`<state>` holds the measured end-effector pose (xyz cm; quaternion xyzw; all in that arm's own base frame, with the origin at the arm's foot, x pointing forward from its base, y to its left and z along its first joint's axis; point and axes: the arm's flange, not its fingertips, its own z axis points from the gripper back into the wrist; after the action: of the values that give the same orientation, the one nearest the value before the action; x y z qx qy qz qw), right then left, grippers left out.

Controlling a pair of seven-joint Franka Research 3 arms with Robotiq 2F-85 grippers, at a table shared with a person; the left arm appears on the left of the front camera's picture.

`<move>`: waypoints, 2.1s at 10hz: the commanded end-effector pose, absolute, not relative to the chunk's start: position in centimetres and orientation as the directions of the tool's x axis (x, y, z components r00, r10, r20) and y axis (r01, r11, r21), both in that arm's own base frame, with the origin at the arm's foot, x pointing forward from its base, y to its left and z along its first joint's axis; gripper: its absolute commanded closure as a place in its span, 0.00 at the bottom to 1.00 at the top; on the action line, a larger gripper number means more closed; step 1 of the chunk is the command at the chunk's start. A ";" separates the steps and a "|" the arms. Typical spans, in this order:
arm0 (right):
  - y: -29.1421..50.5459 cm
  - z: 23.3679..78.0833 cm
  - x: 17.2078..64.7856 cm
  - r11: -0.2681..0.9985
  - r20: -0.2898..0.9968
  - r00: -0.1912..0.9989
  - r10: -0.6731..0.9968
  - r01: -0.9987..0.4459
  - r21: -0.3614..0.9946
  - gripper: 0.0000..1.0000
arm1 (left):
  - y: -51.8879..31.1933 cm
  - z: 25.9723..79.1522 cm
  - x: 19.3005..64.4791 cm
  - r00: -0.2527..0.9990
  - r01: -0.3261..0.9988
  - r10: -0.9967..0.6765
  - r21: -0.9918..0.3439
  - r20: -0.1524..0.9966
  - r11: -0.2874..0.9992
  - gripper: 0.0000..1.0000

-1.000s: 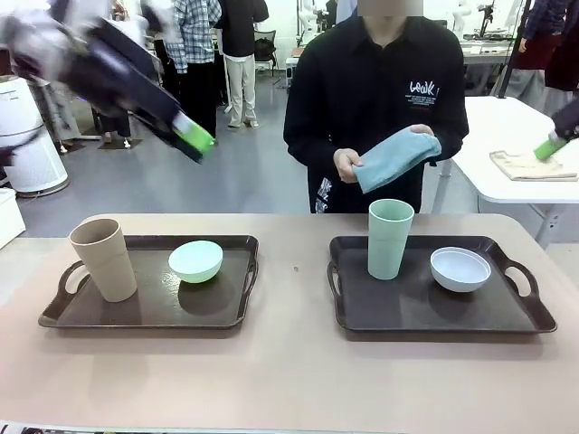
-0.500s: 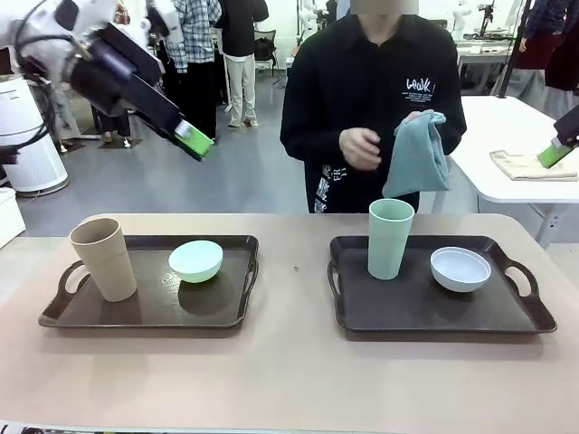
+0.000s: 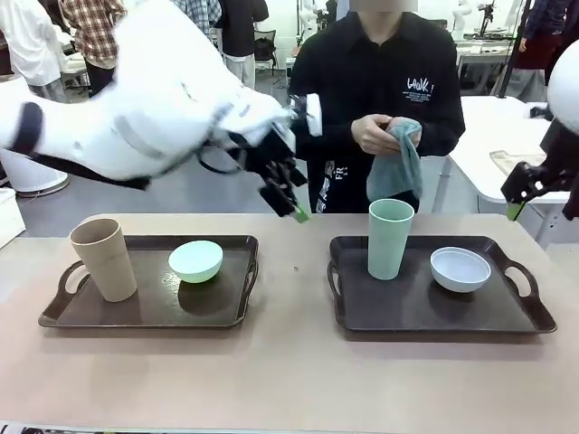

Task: Set up a tray with a mat and arrange the tableware.
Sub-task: Pick up the Picnic Bowl and Reusable plastic cup from the Handle tray in front of the human's position and hold them in the air.

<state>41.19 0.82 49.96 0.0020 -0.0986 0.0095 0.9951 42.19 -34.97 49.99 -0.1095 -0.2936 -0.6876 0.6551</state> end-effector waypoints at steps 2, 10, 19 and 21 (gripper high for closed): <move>0.8 51.5 40.5 0.999 0.236 0.971 0.035 -0.036 0.000 0.00 | -32.8 52.1 41.3 -0.077 0.986 -0.840 0.167 0.538 0.017 0.00; 3.3 44.5 43.6 0.995 0.122 0.990 0.071 -0.080 0.064 0.00 | -38.3 43.8 49.2 -0.020 0.996 -0.608 -0.035 0.794 -0.077 0.00; 3.5 39.4 46.3 0.991 0.031 0.992 0.119 -0.121 0.049 0.00 | -41.7 38.0 53.3 0.075 0.981 -0.606 -0.167 0.792 -0.097 0.00; 3.2 37.9 47.0 0.991 0.029 0.992 0.122 -0.124 0.046 0.00 | -42.8 36.1 53.6 0.048 0.984 -0.585 -0.140 0.809 -0.114 0.00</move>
<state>45.95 3.67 38.15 0.0275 -0.0055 0.0518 0.9983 53.24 -42.46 36.00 -0.3798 -0.2471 -0.6344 0.6263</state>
